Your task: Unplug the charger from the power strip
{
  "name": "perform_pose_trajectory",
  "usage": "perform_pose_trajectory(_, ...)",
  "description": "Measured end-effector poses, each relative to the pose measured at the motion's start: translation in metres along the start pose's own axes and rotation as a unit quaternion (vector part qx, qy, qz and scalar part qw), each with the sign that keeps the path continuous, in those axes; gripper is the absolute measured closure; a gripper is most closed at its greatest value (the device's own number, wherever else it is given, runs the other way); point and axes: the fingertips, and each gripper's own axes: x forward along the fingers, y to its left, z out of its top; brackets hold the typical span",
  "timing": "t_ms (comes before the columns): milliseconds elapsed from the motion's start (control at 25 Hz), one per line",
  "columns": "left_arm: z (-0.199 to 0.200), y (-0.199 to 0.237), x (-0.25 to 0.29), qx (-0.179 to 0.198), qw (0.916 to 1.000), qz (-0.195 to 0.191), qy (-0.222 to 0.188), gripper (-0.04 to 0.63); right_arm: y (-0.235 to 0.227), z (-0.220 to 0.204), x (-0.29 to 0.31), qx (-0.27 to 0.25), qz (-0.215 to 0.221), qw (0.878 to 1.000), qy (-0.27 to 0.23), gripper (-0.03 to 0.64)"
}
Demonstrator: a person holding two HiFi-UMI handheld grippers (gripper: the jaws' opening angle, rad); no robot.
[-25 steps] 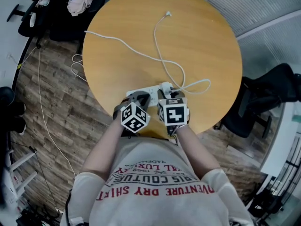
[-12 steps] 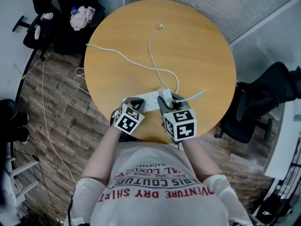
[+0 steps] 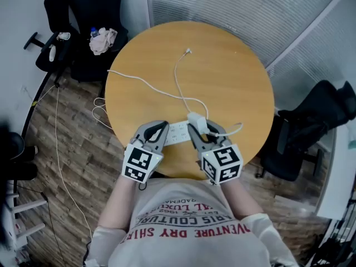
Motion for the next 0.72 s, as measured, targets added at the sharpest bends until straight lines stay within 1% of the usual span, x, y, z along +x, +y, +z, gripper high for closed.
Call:
perform_pose_trajectory(200, 0.05, 0.012, -0.03, 0.01, 0.9964, 0.039, -0.075, 0.563, 0.007, 0.028, -0.014, -0.032, 0.01, 0.998, -0.058, 0.462)
perform_pose_trajectory(320, 0.068, 0.011, -0.05, 0.013, 0.9929, 0.055, -0.105, 0.563, 0.009, 0.033, -0.022, -0.036, 0.011, 0.997, -0.068, 0.462)
perform_pose_trajectory(400, 0.077, 0.011, -0.06, 0.005, 0.9904, 0.064, -0.122, 0.563, 0.009, 0.034, -0.025, -0.033, 0.012, 0.997, -0.072, 0.463)
perform_pose_trajectory(480, 0.081, 0.011, -0.067, 0.0, 0.989, 0.071, -0.13, 0.563, 0.009, 0.034, -0.028, -0.031, 0.015, 0.997, -0.074, 0.463)
perform_pose_trajectory(600, 0.08, 0.009, -0.067, -0.005, 0.989, 0.073, -0.128, 0.563, 0.01, 0.036, -0.03, -0.034, 0.018, 0.996, -0.077, 0.463)
perform_pose_trajectory(720, 0.078, 0.009, -0.065, -0.002, 0.9888, 0.072, -0.13, 0.563, 0.011, 0.036, -0.03, -0.038, 0.02, 0.996, -0.077, 0.463)
